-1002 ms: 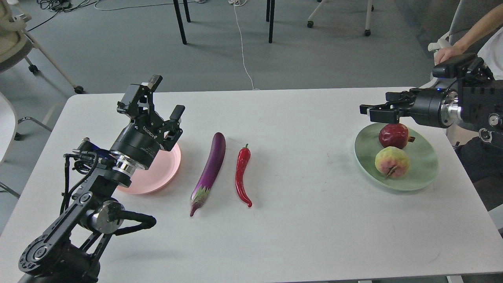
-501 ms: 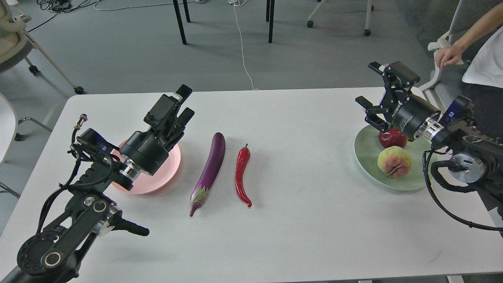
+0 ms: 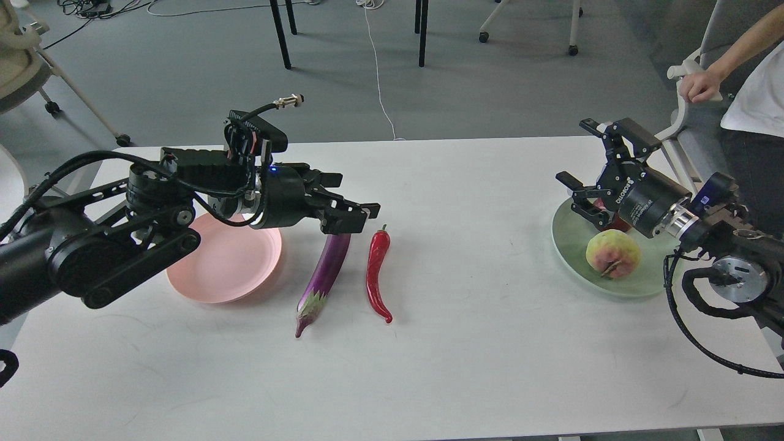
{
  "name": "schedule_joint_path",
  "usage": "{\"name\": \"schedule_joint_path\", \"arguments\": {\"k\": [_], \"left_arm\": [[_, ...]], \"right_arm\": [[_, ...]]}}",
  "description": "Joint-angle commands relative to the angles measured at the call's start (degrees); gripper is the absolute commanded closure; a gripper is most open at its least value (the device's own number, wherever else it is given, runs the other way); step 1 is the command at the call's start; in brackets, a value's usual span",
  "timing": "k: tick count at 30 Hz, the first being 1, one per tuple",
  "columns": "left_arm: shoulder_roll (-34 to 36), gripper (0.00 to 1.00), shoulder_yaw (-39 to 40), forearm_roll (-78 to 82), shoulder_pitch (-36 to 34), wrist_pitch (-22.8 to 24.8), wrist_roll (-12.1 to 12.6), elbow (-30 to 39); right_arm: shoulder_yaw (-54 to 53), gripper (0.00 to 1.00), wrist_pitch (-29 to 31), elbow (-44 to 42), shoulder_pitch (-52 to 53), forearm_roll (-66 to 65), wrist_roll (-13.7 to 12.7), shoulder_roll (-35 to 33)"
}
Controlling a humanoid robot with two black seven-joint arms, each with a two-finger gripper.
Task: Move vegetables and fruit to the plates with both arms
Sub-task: 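Reach the left gripper to the purple eggplant and grasp it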
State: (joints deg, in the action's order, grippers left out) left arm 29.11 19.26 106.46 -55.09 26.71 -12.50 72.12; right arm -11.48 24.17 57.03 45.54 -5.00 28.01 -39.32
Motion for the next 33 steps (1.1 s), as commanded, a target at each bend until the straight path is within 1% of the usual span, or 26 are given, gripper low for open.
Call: {"name": "schedule_joint_path", "arguments": {"k": [1,2,4,7,12,17,21,27,33], "left_arm": [[-2.82,0.02,-5.54,-0.11,-2.04,0.1,4.48,-4.17],[-3.53,0.02,-5.81,-0.37,-1.6,0.1,6.41,-4.61],[-3.88,0.02,-5.9,-0.9,-0.02,0.1,8.88,-4.7],[-4.24,0.02,-5.64,-0.9,2.36,0.36,10.38,-4.79],[-4.85,0.02,-5.99,-1.08,2.62,0.63,13.02,-5.32],[-6.17,0.02,-6.16,-0.73,2.54,0.63,13.46,-7.42],[-7.05,0.02,-6.25,-0.73,3.24,0.63,14.34,-7.78],[-6.96,0.02,-6.34,-0.64,3.68,1.15,14.43,-8.75],[-7.05,0.05,-6.16,-1.08,5.08,1.29,14.52,-8.31]], "right_arm": [[0.06,0.01,0.0,0.27,-0.1,-0.01,-0.01,-0.66],[-0.03,0.01,0.0,0.36,-0.1,-0.01,-0.01,-1.36],[-0.03,0.01,0.08,0.53,-0.36,-0.01,-0.01,-2.16],[0.06,0.01,0.17,0.53,-0.45,-0.01,-0.01,-2.43],[0.06,0.01,0.17,0.62,-0.8,-0.01,-0.01,-2.43],[0.06,0.01,0.17,0.8,-0.89,-0.01,-0.01,-2.43],[0.06,0.02,0.17,0.89,-0.89,-0.01,-0.01,-2.43],[0.06,0.01,0.26,1.15,-1.06,-0.1,-0.01,-2.43],[0.41,0.01,0.26,0.97,-1.51,-0.1,-0.01,-2.43]]}}
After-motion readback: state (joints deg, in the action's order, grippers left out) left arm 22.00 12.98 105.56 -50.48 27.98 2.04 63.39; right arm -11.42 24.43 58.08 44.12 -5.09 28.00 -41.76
